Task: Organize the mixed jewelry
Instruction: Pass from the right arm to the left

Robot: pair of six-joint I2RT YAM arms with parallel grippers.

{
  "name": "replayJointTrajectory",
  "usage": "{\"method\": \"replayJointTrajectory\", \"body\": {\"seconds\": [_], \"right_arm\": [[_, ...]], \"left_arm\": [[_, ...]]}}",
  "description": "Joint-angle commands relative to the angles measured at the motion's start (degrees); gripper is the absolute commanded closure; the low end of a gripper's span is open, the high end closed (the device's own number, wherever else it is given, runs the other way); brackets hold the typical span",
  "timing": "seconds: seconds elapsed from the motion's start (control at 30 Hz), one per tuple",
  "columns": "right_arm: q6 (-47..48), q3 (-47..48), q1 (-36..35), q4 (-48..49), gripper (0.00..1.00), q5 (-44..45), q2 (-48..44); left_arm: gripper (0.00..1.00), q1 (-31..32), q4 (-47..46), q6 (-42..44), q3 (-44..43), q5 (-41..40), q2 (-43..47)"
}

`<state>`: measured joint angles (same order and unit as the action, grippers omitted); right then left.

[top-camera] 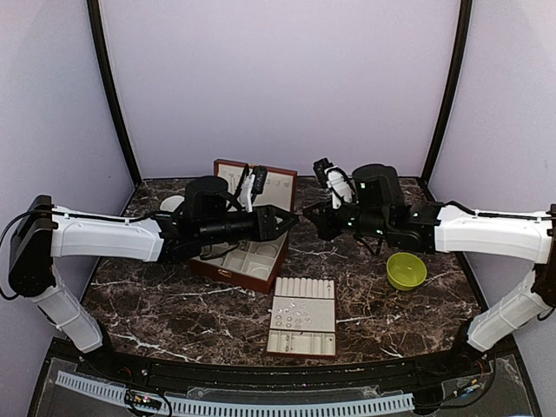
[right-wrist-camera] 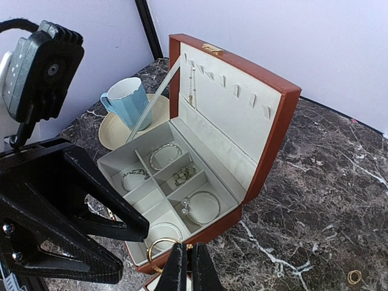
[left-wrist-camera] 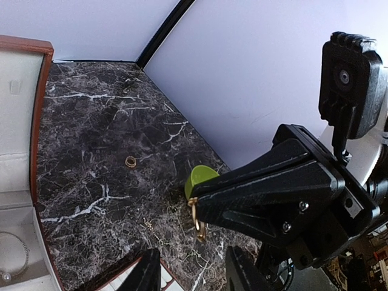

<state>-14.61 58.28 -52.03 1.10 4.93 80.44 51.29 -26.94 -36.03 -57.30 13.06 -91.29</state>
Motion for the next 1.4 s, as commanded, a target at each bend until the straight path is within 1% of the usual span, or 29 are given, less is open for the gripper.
{"method": "replayJointTrajectory", "body": {"seconds": [0.0, 0.17, 0.23, 0.37, 0.5, 0.57, 0.73, 0.8, 0.87, 0.93, 1.1, 1.17, 1.23, 1.33, 1.37], "right_arm": [[1.2, 1.2, -0.8, 2.4, 1.00, -0.5, -0.5], [1.7, 0.5, -1.2, 3.2, 1.00, -1.3, -1.3], [1.9, 0.0, -1.3, 3.5, 1.00, -1.5, -1.5], [2.2, -0.2, -1.4, 3.5, 1.00, -1.9, -1.7], [2.4, -0.4, -1.6, 3.6, 1.00, -2.0, -2.0], [2.6, -0.4, -1.6, 3.6, 1.00, -2.0, -2.1], [3.0, -0.4, -1.8, 3.6, 1.00, -2.3, -2.3], [3.2, -0.5, -1.8, 3.6, 1.00, -2.5, -2.3], [3.3, -0.5, -1.9, 3.6, 1.00, -2.7, -2.4], [3.3, -0.5, -1.9, 3.6, 1.00, -2.6, -2.3], [3.4, -0.5, -2.0, 3.6, 1.00, -2.5, -2.1], [3.5, -0.5, -2.0, 3.6, 1.00, -2.6, -2.1], [3.6, -0.4, -2.1, 3.6, 1.00, -2.8, -2.2], [3.7, -0.6, -2.2, 3.8, 1.00, -3.0, -2.4], [3.8, -0.8, -2.2, 3.9, 1.00, -3.1, -2.5]], "left_arm": [[0.61, 0.1, -2.5, -0.6, -1.3, 0.5, -0.1], [0.66, 0.1, -2.5, -0.5, -1.4, 0.5, -0.4], [0.74, 0.1, -2.7, -0.5, -1.5, 0.5, -0.5], [0.85, 0.1, -2.8, -0.7, -1.6, 0.6, -0.6], [0.92, 0.1, -2.9, -0.6, -1.7, 0.6, -0.6], [0.94, 0.0, -2.9, -0.8, -1.7, 0.6, -0.7], [0.94, 0.1, -3.0, -1.0, -1.7, 0.7, -0.9], [0.92, 0.1, -3.0, -1.1, -1.7, 0.7, -0.9], [0.87, 0.1, -3.1, -1.1, -1.6, 0.6, -1.0], [0.85, 0.1, -3.0, -1.1, -1.6, 0.5, -1.0], [0.84, 0.1, -3.3, -1.1, -1.6, 0.6, -1.0], [0.84, 0.0, -3.3, -1.1, -1.5, 0.4, -1.0], [0.86, 0.1, -3.3, -1.1, -1.4, 0.4, -1.0], [0.90, 0.1, -3.5, -1.1, -1.5, 0.3, -1.0], [0.94, 0.1, -3.5, -1.1, -1.5, 0.4, -1.0]]}}
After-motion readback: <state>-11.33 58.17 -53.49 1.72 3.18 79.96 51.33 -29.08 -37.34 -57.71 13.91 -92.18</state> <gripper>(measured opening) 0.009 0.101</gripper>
